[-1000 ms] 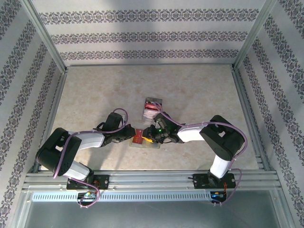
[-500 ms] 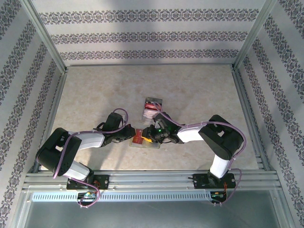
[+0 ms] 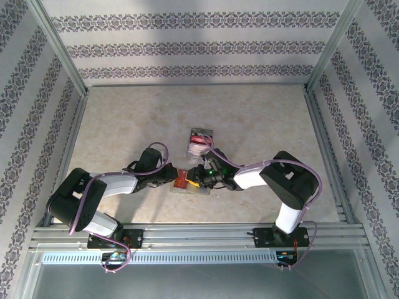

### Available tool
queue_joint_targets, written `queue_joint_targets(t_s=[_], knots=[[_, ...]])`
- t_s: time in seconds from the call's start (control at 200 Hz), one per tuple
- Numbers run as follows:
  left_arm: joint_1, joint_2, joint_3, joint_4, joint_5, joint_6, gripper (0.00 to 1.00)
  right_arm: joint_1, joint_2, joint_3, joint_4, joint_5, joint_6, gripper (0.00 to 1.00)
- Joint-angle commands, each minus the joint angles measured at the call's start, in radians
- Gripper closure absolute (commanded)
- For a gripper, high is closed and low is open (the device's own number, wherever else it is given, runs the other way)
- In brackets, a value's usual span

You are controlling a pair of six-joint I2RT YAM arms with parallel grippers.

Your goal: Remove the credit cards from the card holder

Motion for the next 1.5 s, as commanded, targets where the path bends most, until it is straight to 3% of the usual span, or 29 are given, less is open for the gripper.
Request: queue_joint_targets(t_s=[0.0, 0.525, 0.924, 1.494], knots=[[-0.012, 0.009, -0.033, -0.118, -0.073, 0.025, 1.00, 0.008, 0.000, -0.010, 0.072, 0.035, 0.009, 0.73], [-0.013, -0.025, -0.045, -0.145, -0.090, 0.028, 1.00, 0.004, 0.047, -0.014, 0.162, 0.020, 0.026, 0.74], [-0.013, -0.023, -0.046, -0.139, -0.093, 0.024, 1.00, 0.004, -0.024, 0.011, -0.110, 0.096, -0.031, 0.72], [-0.016, -0.033, -0.068, -0.123, -0.093, 0.019, 1.00, 0.019, 0.039, 0.062, -0.086, 0.065, -0.049, 0.72]])
